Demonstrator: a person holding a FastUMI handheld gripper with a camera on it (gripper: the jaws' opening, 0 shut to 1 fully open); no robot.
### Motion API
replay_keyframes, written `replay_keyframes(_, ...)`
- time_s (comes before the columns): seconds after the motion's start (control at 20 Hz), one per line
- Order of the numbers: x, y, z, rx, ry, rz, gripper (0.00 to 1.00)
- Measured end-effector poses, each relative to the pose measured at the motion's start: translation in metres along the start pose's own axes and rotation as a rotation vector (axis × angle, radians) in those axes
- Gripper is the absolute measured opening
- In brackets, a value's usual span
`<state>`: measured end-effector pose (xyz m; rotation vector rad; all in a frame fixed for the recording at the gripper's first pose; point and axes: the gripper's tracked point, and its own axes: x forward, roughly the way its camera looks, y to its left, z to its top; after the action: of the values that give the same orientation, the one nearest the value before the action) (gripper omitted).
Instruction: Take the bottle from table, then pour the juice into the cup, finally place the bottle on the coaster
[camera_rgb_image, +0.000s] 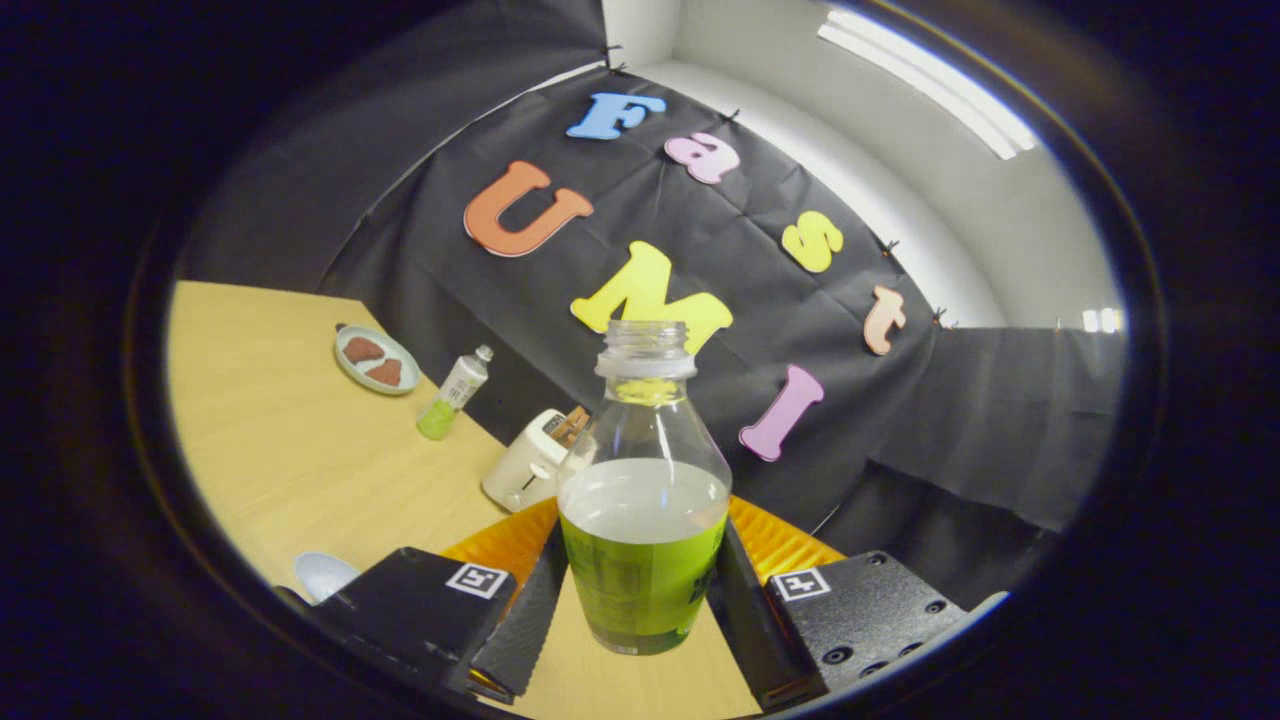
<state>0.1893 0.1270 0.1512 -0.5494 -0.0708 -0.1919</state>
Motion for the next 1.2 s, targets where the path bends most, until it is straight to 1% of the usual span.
replay_keyframes(0.15,0.007,0.0,-0.001,0.164,0.003,0.047,0.81)
replay_keyframes(0.2,0.01,-0.004,-0.001,0.213,0.001,0.044,0.81)
replay_keyframes(0.35,0.02,0.001,-0.011,0.347,0.009,0.071,0.81)
replay_keyframes(0.45,0.032,0.011,-0.022,0.415,0.026,0.103,0.81)
replay_keyframes(0.65,0.058,0.037,-0.055,0.551,0.106,0.178,0.8)
replay_keyframes(0.75,0.072,0.049,-0.071,0.582,0.113,0.19,0.8)
replay_keyframes(0.9,0.093,0.071,-0.1,0.569,0.136,0.209,0.8)
replay_keyframes(0.95,0.101,0.08,-0.108,0.584,0.144,0.229,0.8)
replay_keyframes(1.0,0.107,0.092,-0.119,0.591,0.174,0.254,0.8)
replay_keyframes(1.05,0.115,0.098,-0.13,0.59,0.188,0.248,0.8)
replay_keyframes(1.2,0.126,0.111,-0.135,0.603,0.157,0.265,0.8)
